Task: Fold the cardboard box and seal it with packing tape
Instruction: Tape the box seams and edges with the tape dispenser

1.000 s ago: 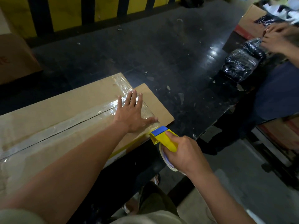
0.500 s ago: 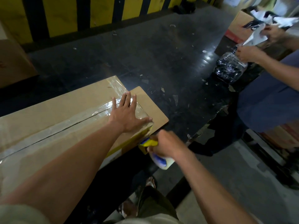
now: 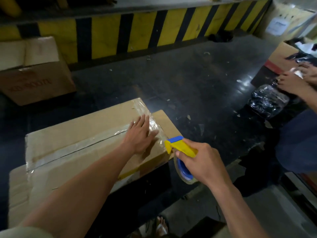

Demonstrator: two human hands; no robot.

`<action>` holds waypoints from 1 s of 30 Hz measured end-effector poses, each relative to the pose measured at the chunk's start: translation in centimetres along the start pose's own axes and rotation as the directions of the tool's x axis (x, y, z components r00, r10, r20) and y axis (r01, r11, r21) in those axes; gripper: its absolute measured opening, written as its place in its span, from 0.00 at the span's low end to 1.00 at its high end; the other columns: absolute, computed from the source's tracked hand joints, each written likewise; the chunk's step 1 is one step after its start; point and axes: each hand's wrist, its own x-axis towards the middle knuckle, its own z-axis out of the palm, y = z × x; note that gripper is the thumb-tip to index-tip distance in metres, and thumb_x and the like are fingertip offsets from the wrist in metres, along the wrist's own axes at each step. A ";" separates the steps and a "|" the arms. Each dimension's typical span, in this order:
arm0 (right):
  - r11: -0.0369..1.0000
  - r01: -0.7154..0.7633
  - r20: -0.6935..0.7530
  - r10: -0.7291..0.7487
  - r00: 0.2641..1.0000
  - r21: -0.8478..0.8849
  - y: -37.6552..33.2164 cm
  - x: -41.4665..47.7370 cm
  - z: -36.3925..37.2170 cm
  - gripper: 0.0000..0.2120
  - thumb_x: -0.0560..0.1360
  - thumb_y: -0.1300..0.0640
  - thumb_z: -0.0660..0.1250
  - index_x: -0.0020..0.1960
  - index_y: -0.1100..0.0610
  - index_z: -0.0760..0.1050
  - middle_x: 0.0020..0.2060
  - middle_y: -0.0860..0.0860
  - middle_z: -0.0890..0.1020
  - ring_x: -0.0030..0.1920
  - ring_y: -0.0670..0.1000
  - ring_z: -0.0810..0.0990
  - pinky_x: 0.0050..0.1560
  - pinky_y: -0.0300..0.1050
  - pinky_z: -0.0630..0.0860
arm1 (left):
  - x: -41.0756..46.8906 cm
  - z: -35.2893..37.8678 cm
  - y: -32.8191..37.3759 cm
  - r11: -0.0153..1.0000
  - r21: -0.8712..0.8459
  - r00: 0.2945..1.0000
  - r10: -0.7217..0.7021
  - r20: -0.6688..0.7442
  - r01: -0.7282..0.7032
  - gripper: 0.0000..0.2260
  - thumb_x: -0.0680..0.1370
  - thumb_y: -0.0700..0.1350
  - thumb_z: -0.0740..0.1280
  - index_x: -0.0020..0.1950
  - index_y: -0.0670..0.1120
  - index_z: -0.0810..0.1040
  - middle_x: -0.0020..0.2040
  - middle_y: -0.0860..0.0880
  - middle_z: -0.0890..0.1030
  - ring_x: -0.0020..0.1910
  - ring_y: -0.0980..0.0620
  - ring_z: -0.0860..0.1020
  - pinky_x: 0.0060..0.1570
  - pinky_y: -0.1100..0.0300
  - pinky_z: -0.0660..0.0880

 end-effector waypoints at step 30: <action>0.898 0.424 0.142 -0.408 0.902 -0.119 -19.7 1.8 20.9 0.27 0.73 0.40 0.69 0.70 0.42 0.72 0.46 0.56 0.79 0.52 0.58 0.79 0.50 0.46 0.73 | -22.3 -3.6 -23.9 0.926 -0.179 0.911 -0.364 -0.192 0.333 0.39 0.79 0.69 0.42 0.83 0.48 0.38 0.81 0.48 0.31 0.77 0.53 0.27 0.76 0.53 0.29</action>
